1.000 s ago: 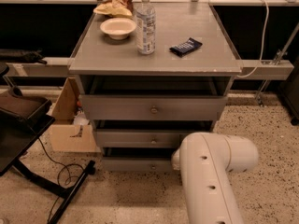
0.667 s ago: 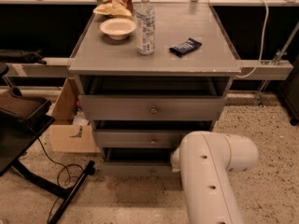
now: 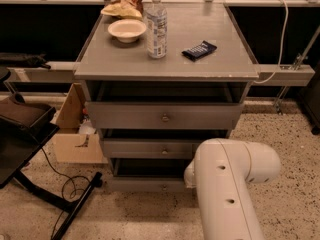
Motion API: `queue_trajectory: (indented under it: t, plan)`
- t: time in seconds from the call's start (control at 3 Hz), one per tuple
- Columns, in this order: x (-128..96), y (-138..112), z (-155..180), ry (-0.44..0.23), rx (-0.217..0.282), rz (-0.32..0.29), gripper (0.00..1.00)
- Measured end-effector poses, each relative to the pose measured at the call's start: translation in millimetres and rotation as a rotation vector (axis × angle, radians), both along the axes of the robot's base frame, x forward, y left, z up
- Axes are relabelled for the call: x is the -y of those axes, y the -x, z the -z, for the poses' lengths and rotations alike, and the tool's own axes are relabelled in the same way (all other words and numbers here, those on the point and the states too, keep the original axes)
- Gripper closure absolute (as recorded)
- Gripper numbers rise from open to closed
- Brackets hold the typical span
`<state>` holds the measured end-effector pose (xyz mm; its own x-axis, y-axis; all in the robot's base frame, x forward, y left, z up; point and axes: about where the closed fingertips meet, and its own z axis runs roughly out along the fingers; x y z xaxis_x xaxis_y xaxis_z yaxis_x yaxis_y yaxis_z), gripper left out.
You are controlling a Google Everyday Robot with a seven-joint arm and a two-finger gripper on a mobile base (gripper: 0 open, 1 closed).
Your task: Open bottom drawer
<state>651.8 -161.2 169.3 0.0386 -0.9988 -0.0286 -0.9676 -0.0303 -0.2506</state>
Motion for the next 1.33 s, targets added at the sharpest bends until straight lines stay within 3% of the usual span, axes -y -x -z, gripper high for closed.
queue_trajectory:
  t: [0.33, 1.33]
  plan:
    - [0, 0, 0, 0.0, 0.0, 0.0, 1.0]
    - [9, 30, 2, 0.011, -0.055, 0.031, 1.0]
